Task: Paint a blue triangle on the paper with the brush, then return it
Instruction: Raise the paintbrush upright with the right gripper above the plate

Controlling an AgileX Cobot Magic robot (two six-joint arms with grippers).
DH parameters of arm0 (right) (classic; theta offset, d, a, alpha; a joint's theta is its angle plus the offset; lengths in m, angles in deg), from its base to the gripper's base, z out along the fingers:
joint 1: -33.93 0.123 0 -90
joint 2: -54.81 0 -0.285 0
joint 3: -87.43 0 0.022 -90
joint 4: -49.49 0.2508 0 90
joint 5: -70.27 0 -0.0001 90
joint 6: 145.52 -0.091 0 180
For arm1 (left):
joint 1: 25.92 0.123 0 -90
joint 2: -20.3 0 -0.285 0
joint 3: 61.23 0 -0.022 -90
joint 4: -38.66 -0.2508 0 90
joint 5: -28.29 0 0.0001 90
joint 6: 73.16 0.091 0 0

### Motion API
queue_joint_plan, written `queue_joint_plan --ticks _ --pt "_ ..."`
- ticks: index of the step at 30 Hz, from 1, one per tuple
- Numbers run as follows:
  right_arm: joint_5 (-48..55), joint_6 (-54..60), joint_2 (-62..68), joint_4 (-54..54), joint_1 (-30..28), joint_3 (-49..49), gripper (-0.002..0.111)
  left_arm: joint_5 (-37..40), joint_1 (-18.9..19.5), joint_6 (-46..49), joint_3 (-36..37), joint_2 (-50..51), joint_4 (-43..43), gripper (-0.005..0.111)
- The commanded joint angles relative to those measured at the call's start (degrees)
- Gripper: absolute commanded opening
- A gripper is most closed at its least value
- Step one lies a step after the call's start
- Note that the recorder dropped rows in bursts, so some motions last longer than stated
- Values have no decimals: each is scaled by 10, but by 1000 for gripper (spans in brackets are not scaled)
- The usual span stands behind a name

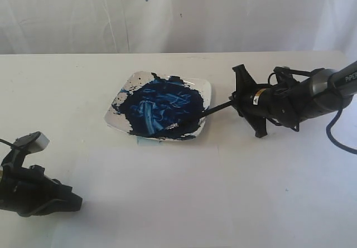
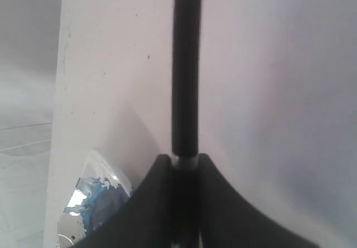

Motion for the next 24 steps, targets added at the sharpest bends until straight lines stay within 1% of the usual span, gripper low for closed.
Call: queue_joint_plan --ticks 1,7,11,14,17,19,24 --pt "-4 4 4 -8 1 1 9 8 -2 0 3 -6 -4 0" --pt "-4 4 4 -6 1 1 4 8 -2 0 3 -6 -4 0" --pt "-31 4 4 -6 1 1 0 8 -2 0 3 -6 -4 0" --pt "-60 4 4 -5 1 -2 0 8 -2 0 3 -6 -4 0" --pt "-61 11 4 -4 1 -8 0 8 -2 0 3 -6 -4 0" --pt "-67 40 4 18 1 -14 0 8 -2 0 3 -6 -4 0" --pt "-129 141 4 102 1 -15 0 8 -2 0 3 -6 -4 0"
